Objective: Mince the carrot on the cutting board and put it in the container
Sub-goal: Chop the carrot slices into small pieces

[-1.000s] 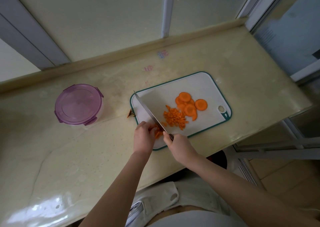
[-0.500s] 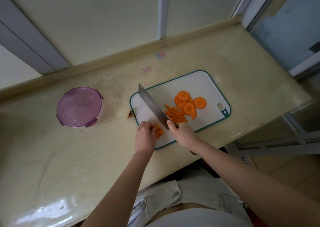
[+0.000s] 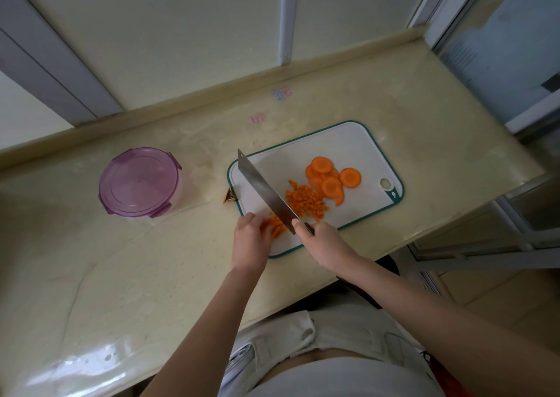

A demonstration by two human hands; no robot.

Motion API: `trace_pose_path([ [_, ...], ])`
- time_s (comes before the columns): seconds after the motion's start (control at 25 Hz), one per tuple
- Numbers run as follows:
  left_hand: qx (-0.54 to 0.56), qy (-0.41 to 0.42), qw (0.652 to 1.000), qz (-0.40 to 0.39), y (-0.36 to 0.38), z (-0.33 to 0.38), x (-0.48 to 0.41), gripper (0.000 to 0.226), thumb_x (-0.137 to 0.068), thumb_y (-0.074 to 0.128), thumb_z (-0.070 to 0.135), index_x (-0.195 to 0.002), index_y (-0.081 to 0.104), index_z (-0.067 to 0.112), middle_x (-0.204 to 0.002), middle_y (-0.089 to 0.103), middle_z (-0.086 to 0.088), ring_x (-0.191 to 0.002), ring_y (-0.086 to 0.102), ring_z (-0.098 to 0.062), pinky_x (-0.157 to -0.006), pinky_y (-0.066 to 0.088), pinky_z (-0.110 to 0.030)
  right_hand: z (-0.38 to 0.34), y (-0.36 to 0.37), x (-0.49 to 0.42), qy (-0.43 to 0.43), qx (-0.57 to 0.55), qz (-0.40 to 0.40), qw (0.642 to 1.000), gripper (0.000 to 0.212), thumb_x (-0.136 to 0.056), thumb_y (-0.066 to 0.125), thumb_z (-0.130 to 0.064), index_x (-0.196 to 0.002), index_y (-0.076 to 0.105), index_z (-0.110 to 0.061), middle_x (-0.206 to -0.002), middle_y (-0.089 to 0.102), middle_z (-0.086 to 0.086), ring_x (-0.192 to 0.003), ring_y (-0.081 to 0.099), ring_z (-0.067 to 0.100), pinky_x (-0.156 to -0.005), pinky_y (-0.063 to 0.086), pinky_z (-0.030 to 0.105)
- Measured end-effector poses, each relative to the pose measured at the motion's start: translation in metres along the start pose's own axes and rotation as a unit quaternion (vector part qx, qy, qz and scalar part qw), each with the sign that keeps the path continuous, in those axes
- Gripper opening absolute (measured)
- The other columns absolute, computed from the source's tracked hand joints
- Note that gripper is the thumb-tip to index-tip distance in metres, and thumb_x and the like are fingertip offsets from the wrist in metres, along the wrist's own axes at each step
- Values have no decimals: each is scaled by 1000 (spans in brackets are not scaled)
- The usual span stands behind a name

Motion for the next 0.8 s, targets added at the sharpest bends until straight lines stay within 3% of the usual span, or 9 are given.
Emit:
trace_pose_path([
  [0.56,-4,-17,1000,-10,5,-1,-7,7,-77,63,-5,-71,67,-4,-76,59,-14,-80,51,-26,-65,28,-16,3,22,-9,3,88,14,996,57,-97,36,-52,-55,34,-13,-54,39,2,-48,39,17,-45,27,26],
  [0.8,-1,-10,1000,0,7,-3,-4,8,-75,64,-8,-72,69,-3,-74,59,-13,-77,51,-25,-63,27,-15,5,27,-12,-20,103,23,994,56,-96,39,-51,-55,35,-14,-54,40,3,-56,43,24,-44,25,25],
])
Point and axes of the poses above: each hand's wrist, its own x-axis away from the middle knuckle, its own y-axis out of the palm, z = x × y, the point moved 2 cm from there along -x, towards the middle knuckle
